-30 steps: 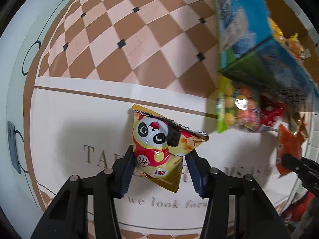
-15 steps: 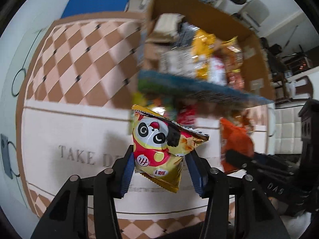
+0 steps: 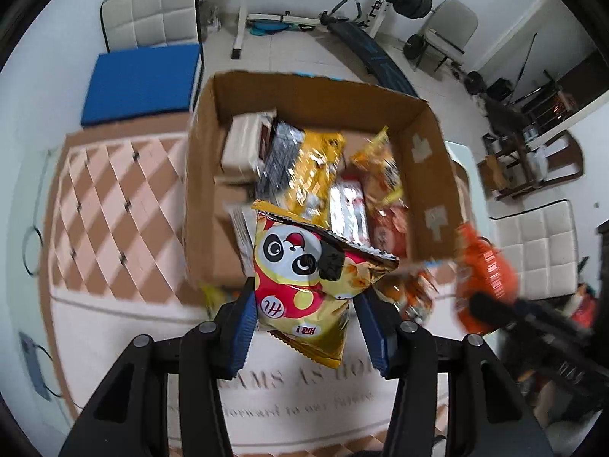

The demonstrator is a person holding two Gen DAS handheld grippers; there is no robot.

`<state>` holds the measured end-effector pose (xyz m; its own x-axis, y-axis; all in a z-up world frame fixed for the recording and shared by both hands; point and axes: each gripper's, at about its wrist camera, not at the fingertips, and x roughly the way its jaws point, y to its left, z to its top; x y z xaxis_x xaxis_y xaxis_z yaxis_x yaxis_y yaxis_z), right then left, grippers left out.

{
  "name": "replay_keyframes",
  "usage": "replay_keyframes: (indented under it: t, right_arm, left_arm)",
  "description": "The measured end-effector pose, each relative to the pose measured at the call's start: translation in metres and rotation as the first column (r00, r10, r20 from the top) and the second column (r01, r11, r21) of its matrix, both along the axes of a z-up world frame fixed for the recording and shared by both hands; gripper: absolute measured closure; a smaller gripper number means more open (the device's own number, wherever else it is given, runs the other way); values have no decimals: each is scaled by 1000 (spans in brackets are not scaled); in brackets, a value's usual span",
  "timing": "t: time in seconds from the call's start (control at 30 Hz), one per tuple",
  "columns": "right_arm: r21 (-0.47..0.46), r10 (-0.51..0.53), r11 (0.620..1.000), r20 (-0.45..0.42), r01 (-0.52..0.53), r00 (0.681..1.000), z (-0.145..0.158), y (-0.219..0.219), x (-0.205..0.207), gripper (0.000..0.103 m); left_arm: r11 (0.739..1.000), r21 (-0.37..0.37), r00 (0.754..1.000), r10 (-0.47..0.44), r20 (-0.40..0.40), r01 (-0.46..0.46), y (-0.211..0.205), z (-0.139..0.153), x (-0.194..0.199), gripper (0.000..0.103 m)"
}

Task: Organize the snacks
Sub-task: 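Carry both bags over the box and open both tools to drop them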

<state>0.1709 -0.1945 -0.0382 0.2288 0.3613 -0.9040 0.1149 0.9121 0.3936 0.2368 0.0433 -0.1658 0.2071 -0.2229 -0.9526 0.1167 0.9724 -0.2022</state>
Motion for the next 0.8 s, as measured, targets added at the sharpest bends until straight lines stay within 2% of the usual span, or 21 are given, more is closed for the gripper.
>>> replay_keyframes:
  t: [0.07,0.27,0.43,0.5,0.53,0.57,0.6,0.63,0.73,0.8]
  right_arm:
    - [-50,-11,999,6,12,1000,-3,-10,19,53]
    - [-150,-21,989,-32,16,999,-32,-30,61,53]
    - [-192,-21,981,-104,1,994,-71,-34,78,52]
    - [-177,-37,984,-149,10,988,-88,-37,82,49]
    - [-174,-38,985,-166,8,985,-94,-37,83,44]
    - [-180,-35,984,-177,2,984,-98,-35,83,36]
    - [-187,-34,982,-182,0,983,-100,-35,83,30]
    - [-181,-29,984,-183,-5,983,-102,-33,84,25]
    - [-201,-8,979,-193,-32,981,-104,-23,83,15]
    - [-209,5,977,-192,-46,981,-104,-18,83,14]
  left_arm:
    - [998,60,1000,3,2,-3,-3,-6,16,56]
    - [986,165,998,12,-56,-3,-3,-40,52,55]
    - [981,195,989,32,-144,-4,2,-75,69,53]
    - [980,199,985,57,-165,-23,5,-88,73,51]
    - [980,198,982,66,-175,-31,6,-91,74,49]
    - [981,187,978,77,-192,-40,8,-96,75,41]
    - [984,170,975,84,-206,-49,9,-100,76,27]
    - [986,159,974,88,-209,-55,9,-101,76,22]
    - [986,155,978,87,-191,-57,8,-100,75,16]
    - [987,154,979,83,-184,-54,6,-98,74,13]
